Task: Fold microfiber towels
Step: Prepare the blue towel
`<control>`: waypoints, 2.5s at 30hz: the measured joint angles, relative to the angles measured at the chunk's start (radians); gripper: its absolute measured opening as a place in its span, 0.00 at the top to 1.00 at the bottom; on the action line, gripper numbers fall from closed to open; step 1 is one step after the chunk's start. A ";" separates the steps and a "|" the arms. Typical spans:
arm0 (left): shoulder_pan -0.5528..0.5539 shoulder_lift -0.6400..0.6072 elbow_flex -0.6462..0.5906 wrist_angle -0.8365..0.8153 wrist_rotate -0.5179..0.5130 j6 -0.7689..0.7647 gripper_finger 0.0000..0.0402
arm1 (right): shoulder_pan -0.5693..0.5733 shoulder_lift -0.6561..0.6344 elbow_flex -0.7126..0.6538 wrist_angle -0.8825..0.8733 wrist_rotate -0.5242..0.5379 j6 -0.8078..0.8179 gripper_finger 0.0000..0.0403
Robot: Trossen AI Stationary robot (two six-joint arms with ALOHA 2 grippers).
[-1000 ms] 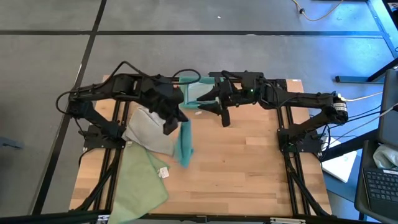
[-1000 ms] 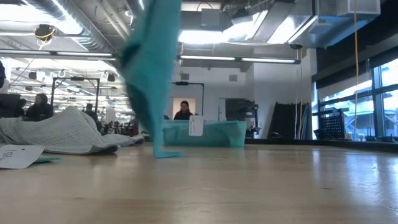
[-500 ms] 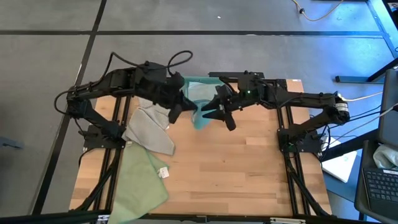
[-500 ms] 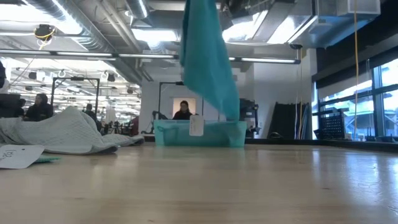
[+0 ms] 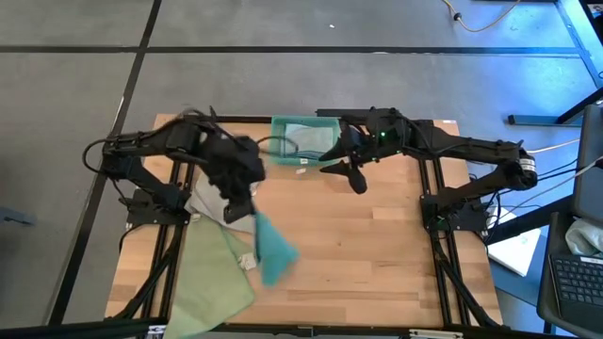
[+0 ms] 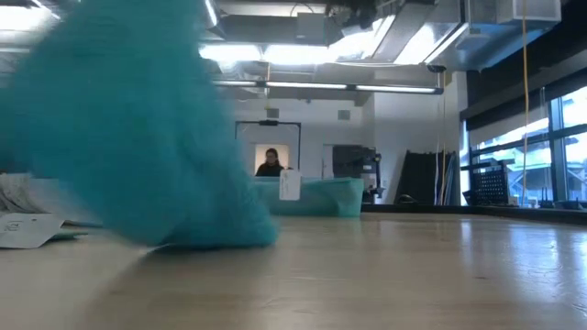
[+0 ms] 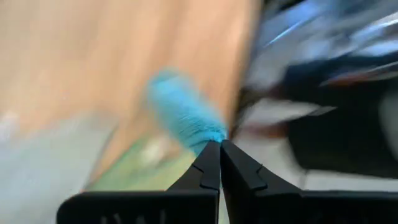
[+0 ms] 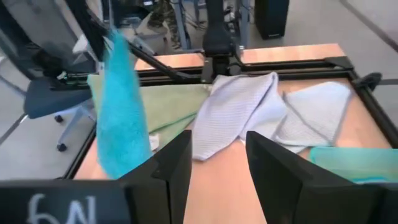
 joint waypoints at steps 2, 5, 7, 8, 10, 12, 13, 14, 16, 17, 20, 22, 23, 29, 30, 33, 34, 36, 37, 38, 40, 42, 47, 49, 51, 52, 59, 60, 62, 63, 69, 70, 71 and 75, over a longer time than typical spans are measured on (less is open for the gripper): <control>-0.001 0.013 0.000 -0.083 -0.009 -0.007 1.00 | 0.000 0.002 0.000 -0.006 0.006 0.005 0.62; -0.001 0.011 0.000 -0.024 -0.010 -0.024 1.00 | 0.000 0.002 0.000 -0.006 0.007 0.004 0.62; 0.000 0.010 0.000 0.080 -0.043 -0.024 1.00 | 0.000 0.002 0.000 -0.008 0.007 0.005 0.62; 0.005 0.010 0.000 0.141 -0.072 -0.014 1.00 | 0.000 0.002 0.000 -0.010 0.007 0.006 0.62; 0.021 0.016 0.001 0.261 -0.123 0.020 1.00 | 0.000 0.002 0.000 -0.022 0.007 0.006 0.62; 0.047 0.037 0.003 0.361 -0.151 0.034 1.00 | 0.000 0.001 0.000 -0.053 0.006 0.016 0.62; 0.062 0.052 0.003 0.390 -0.151 0.031 1.00 | 0.000 -0.003 0.000 -0.078 0.006 0.034 0.62; 0.075 0.072 0.002 0.418 -0.143 0.023 1.00 | 0.000 -0.007 0.000 -0.108 0.007 0.053 0.62; 0.093 0.107 0.002 0.457 -0.090 0.020 1.00 | -0.001 -0.025 0.000 -0.177 0.005 0.067 0.62; 0.098 0.123 0.001 0.465 -0.051 0.020 0.99 | -0.002 -0.033 0.000 -0.220 0.003 0.068 0.62; 0.092 0.160 0.001 0.504 0.101 0.021 0.95 | -0.002 -0.061 0.000 -0.332 0.007 0.052 0.62; 0.082 0.180 0.001 0.547 0.217 0.020 0.91 | -0.006 -0.077 0.000 -0.386 0.007 0.030 0.62; 0.079 0.186 0.001 0.555 0.270 0.020 0.89 | -0.008 -0.082 0.000 -0.408 0.007 0.027 0.62; 0.069 0.191 0.000 0.522 0.385 0.019 0.84 | -0.010 -0.078 0.000 -0.432 0.007 0.014 0.62; 0.069 0.191 0.000 0.489 0.362 0.020 0.83 | -0.010 -0.072 0.000 -0.433 0.005 0.004 0.62; 0.070 0.191 0.000 0.390 0.291 0.039 0.84 | -0.010 -0.058 -0.016 -0.429 -0.001 0.000 0.62; 0.070 0.191 0.000 0.362 0.268 0.051 0.84 | -0.009 -0.055 -0.029 -0.429 -0.003 0.001 0.62; 0.069 0.191 0.000 0.314 0.198 0.082 0.84 | -0.008 -0.049 -0.070 -0.425 -0.033 0.000 0.62; 0.069 0.191 0.000 0.291 0.146 0.100 0.84 | -0.008 -0.048 -0.098 -0.426 -0.050 0.001 0.62; 0.069 0.191 0.000 0.271 0.077 0.113 0.84 | -0.006 -0.048 -0.131 -0.426 -0.061 0.002 0.62; 0.068 0.191 0.000 0.246 -0.065 0.129 0.84 | 0.005 -0.048 -0.199 -0.412 -0.069 0.011 0.62; 0.068 0.191 0.001 0.237 -0.148 0.130 0.84 | 0.017 -0.048 -0.277 -0.388 -0.072 0.011 0.62; 0.069 0.191 0.000 0.274 -0.140 0.128 0.84 | 0.053 -0.048 -0.467 -0.148 -0.115 0.030 0.62; 0.067 0.191 0.000 0.277 -0.122 0.127 0.84 | 0.061 -0.042 -0.523 -0.042 -0.125 0.064 0.62; 0.066 0.191 0.000 0.277 -0.104 0.124 0.85 | 0.063 -0.028 -0.562 0.017 -0.127 0.107 0.62; 0.065 0.191 0.000 0.277 -0.096 0.120 0.85 | 0.063 -0.018 -0.575 0.031 -0.128 0.112 0.61; 0.063 0.191 0.000 0.276 -0.075 0.083 0.85 | 0.077 0.090 -0.610 0.161 -0.159 0.135 0.52; 0.062 0.191 0.000 0.276 -0.070 0.081 0.85 | 0.080 0.110 -0.610 0.182 -0.160 0.136 0.51; 0.058 0.191 0.000 0.276 -0.062 0.079 0.85 | 0.086 0.155 -0.610 0.203 -0.160 0.140 0.48; 0.054 0.191 0.000 0.276 -0.061 0.077 0.85 | 0.089 0.177 -0.610 0.205 -0.160 0.142 0.47; 0.036 0.191 0.000 0.274 -0.062 0.067 0.85 | 0.090 0.286 -0.610 0.212 -0.188 0.196 0.47; 0.032 0.191 0.000 0.274 -0.062 0.062 0.85 | 0.090 0.297 -0.610 0.220 -0.219 0.209 0.47; 0.029 0.191 0.000 0.274 -0.062 0.056 0.85 | 0.090 0.305 -0.610 0.231 -0.249 0.217 0.48; 0.020 0.191 0.000 0.272 -0.062 0.051 0.85 | 0.091 0.313 -0.610 0.235 -0.336 0.245 0.52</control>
